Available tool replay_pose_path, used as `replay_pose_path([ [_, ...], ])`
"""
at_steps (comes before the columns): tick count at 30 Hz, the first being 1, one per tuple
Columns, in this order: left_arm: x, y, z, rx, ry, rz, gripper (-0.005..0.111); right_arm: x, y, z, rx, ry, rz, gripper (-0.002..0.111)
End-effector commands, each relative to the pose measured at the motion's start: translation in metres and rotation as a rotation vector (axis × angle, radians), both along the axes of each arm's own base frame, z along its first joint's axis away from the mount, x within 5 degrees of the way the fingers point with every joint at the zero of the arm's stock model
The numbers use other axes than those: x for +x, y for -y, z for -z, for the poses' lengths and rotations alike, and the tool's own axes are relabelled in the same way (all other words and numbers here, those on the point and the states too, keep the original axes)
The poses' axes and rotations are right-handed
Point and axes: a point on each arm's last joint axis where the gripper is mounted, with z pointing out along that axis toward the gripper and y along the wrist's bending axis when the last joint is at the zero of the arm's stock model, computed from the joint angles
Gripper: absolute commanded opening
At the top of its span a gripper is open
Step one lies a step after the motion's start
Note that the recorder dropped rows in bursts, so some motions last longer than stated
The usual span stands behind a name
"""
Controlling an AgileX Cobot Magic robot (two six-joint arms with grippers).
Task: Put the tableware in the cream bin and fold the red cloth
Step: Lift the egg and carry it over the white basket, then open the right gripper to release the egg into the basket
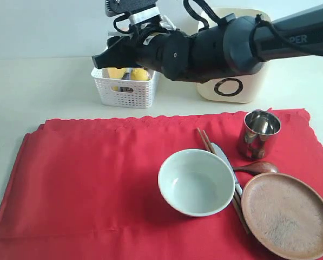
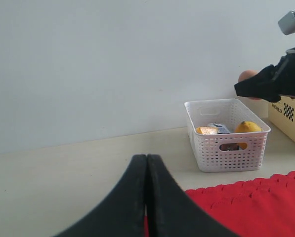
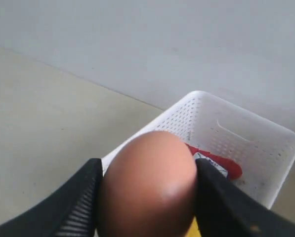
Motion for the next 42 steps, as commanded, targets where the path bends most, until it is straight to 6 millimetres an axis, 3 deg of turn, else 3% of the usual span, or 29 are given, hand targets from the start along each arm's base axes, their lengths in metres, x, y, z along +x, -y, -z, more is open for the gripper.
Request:
replay_pose_path([
  [1,0.000,0.000,0.001,0.000,0.002,0.008,0.000,0.020,0.001,0.007,0.003,0.005,0.018,0.000],
  [9,0.000,0.000,0.001,0.002,0.002,0.008,0.000,0.042,0.006,0.025,0.033,-0.018,0.071,0.000],
  [11,0.000,0.000,0.001,0.002,0.002,0.008,0.000,0.046,0.006,0.029,0.056,-0.006,0.100,0.007],
  [16,0.000,0.000,0.001,0.000,0.002,0.008,0.000,0.051,0.004,0.038,0.059,0.005,0.116,0.042],
  [21,0.000,0.000,0.001,0.001,0.002,0.008,0.000,0.052,0.006,0.035,0.065,0.035,0.131,0.068],
  [23,0.000,0.000,0.001,0.001,0.002,0.008,0.000,0.052,0.006,0.035,0.065,0.037,0.131,0.075],
  [26,0.000,0.000,0.001,-0.002,0.002,0.008,0.000,0.052,0.005,0.035,0.063,0.025,0.125,0.076],
  [34,0.000,0.000,0.001,0.001,0.002,0.008,0.000,0.037,0.000,0.006,-0.100,-0.027,-0.057,0.076],
  [42,0.000,0.000,0.001,-0.003,0.002,0.008,0.000,0.012,0.004,-0.049,-0.197,-0.054,-0.235,0.076],
])
